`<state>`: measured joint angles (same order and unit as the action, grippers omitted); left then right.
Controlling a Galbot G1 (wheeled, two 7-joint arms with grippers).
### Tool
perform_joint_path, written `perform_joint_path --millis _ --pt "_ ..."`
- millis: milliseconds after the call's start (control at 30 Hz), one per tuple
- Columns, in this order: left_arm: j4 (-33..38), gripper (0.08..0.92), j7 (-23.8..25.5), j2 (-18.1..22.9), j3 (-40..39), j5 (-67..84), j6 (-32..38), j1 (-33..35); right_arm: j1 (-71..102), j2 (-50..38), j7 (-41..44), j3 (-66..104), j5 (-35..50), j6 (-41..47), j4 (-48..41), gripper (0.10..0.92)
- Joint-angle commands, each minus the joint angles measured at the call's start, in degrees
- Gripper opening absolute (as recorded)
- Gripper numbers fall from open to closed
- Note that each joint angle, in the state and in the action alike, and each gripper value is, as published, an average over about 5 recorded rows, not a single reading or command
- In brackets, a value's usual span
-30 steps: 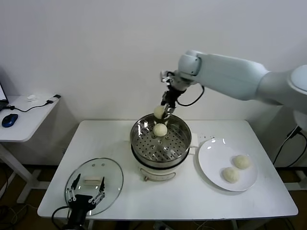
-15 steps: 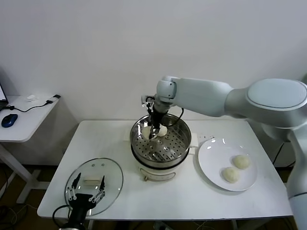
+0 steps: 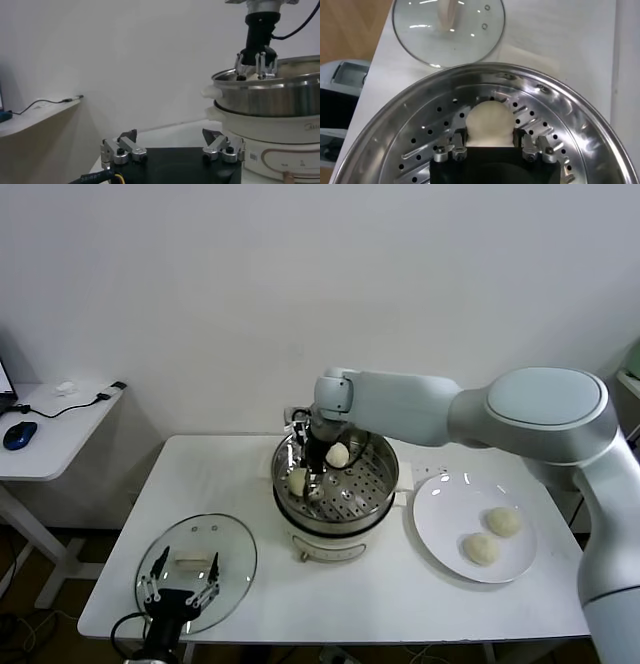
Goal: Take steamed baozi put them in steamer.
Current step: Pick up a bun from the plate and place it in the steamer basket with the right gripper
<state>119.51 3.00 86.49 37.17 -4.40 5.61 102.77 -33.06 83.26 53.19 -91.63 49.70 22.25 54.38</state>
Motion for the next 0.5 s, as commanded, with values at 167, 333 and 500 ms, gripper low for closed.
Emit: perform_joint_path --millis 167,333,500 --pt "0.0 0.823 0.0 0.0 -0.3 -0.3 0.0 -0.3 -5.1 -5.0 -0.7 0.2 1.2 1.0 6.2 0.818" --pt "-0.1 0.823 0.0 0.0 -0.7 -0.6 0.0 -0.3 -11.4 -13.2 0.0 -0.5 1.4 0.7 12.9 0.822" --pt "-0.1 0.823 -0.1 0.0 -1.0 -1.1 0.0 -0.3 -16.6 -24.5 1.8 -1.8 0.4 -0.6 20.2 0.823"
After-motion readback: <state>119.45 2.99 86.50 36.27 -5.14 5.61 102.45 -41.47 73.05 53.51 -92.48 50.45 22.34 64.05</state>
